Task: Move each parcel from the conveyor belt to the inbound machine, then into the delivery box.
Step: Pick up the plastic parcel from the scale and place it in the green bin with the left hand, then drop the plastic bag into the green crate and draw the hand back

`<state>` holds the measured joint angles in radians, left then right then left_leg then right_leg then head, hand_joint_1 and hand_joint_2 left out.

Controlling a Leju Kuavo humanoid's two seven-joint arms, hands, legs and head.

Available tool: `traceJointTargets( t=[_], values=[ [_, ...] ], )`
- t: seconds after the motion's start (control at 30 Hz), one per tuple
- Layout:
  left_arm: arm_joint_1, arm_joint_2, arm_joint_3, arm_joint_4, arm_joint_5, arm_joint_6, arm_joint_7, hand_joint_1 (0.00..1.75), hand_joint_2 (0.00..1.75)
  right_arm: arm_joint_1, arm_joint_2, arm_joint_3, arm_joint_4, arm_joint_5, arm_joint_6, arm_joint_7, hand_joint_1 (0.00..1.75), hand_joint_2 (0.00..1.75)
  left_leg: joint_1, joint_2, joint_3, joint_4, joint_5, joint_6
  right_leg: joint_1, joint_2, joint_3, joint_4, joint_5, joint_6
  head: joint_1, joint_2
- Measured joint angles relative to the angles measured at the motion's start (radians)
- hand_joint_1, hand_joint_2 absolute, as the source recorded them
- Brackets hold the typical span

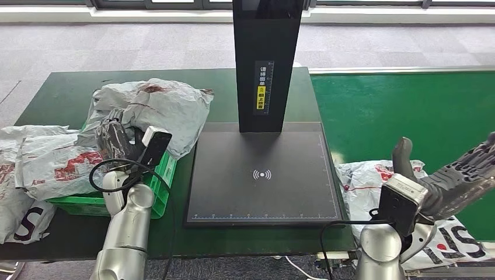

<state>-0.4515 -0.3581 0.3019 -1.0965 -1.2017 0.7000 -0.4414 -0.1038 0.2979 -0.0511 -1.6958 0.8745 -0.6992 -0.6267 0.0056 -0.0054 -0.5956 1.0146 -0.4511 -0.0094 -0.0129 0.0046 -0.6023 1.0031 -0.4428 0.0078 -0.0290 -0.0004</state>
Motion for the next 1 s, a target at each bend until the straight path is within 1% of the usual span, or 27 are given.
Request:
traceJointTargets(
  t=[0.13,0.4,0.47,0.63,0.8,0.83,0.93,0.97,1.0],
  values=[
    [0.026,0.000,0.022,-0.082,-0.003,0.000,0.031,1.75,1.75,0.000,0.000,0.000,-0.001,0.011,0.000,0.012,0.00,1.75,0.000,0.000,0.000,0.000,0.000,0.000,0.000,0.000,0.000,0.000,0.000,0.000,0.000,0.000],
    [0.049,0.001,0.101,-0.215,-0.003,0.000,0.002,1.75,1.75,0.000,0.000,0.000,-0.002,0.033,0.000,0.034,0.00,1.75,0.000,0.000,0.000,0.000,0.000,0.000,0.000,0.000,0.000,0.000,0.000,0.000,0.000,0.000],
    [0.049,0.001,0.114,-0.233,-0.026,0.000,0.006,1.75,1.75,0.000,0.000,0.000,-0.004,0.038,0.000,0.040,0.00,1.75,0.000,0.000,0.000,0.000,0.000,0.000,0.000,0.000,0.000,0.000,0.000,0.000,0.000,0.000],
    [0.048,0.001,0.131,-0.250,-0.111,0.000,0.049,1.75,1.75,0.001,0.000,0.000,-0.007,0.052,0.000,0.055,0.00,1.75,0.000,0.000,0.000,0.000,0.000,0.000,0.000,0.000,0.000,0.000,0.000,0.000,0.000,0.000],
    [0.048,0.001,0.141,-0.253,-0.119,0.000,0.053,1.75,1.75,0.001,0.000,0.000,-0.007,0.055,0.000,0.058,0.00,1.75,0.000,0.000,0.000,0.000,0.000,0.000,0.000,0.000,0.000,0.000,0.000,0.000,0.000,0.000],
    [0.048,0.001,0.141,-0.253,-0.119,0.000,0.054,1.71,1.75,0.001,0.000,0.000,-0.007,0.055,0.000,0.058,0.00,1.75,0.000,0.000,0.000,0.000,0.000,0.000,0.000,0.000,0.000,0.000,0.000,0.000,0.000,0.000],
    [0.048,0.001,0.142,-0.253,-0.125,0.000,0.058,0.40,1.75,0.001,0.000,0.000,-0.007,0.056,0.000,0.058,0.00,1.75,0.000,0.000,0.000,0.000,0.000,0.000,0.000,0.000,0.000,0.000,0.000,0.000,0.000,0.000],
    [0.048,0.001,0.142,-0.252,-0.132,0.000,0.062,0.00,1.75,0.001,0.000,0.000,-0.007,0.056,0.000,0.059,0.00,1.75,0.000,0.000,0.000,0.000,0.000,0.000,0.000,0.000,0.000,0.000,0.000,0.000,0.000,0.000],
    [0.047,0.001,0.143,-0.251,-0.140,0.000,0.067,0.00,1.75,0.001,0.000,0.000,-0.007,0.056,0.000,0.059,0.00,1.75,0.000,0.000,0.000,0.000,0.000,0.000,0.000,0.000,0.000,0.000,0.000,0.000,0.000,0.000]
  ],
)
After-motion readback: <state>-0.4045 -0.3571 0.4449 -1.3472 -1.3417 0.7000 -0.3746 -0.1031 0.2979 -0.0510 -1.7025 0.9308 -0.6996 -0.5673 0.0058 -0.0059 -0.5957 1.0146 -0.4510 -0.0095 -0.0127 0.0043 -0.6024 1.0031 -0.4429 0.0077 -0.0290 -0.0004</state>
